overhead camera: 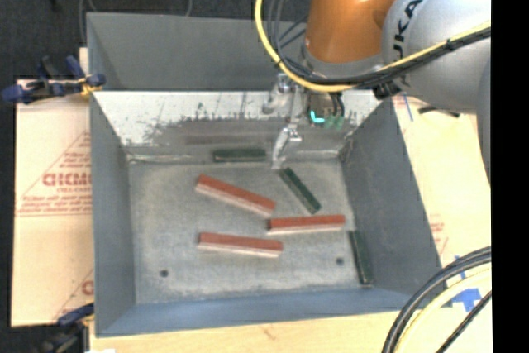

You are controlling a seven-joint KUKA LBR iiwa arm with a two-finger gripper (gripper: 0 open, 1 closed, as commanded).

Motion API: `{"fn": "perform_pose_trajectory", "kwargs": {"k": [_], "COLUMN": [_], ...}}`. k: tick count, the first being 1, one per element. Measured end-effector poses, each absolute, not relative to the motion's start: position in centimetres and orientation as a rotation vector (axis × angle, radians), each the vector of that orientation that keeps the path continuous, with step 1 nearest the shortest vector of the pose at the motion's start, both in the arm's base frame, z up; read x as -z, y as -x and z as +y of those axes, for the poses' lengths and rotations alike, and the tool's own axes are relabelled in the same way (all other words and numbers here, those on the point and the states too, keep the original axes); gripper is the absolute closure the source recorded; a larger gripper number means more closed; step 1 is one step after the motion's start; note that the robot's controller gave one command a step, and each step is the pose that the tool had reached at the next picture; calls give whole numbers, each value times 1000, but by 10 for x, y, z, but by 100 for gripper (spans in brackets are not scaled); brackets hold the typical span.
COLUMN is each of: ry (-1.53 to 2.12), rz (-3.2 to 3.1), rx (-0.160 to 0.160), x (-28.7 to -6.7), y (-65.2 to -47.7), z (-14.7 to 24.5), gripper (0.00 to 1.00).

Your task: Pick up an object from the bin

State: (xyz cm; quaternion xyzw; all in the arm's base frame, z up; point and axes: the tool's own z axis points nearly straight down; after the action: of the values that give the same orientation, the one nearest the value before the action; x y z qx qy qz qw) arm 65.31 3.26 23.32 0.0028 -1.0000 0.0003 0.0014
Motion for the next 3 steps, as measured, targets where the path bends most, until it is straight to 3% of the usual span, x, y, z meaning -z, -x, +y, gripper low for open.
{"fn": "perform_pose_trajectory", "kwargs": {"k": [1,2,3], "ry": [-8,-51,22], "rz": [-3147,-3151,-3136], "rx": [0,-2,1], "x": [-238,-192,-166], "y": [-655,-602,-574], "z": [33,48,65], "gripper": [0,0,0]}}
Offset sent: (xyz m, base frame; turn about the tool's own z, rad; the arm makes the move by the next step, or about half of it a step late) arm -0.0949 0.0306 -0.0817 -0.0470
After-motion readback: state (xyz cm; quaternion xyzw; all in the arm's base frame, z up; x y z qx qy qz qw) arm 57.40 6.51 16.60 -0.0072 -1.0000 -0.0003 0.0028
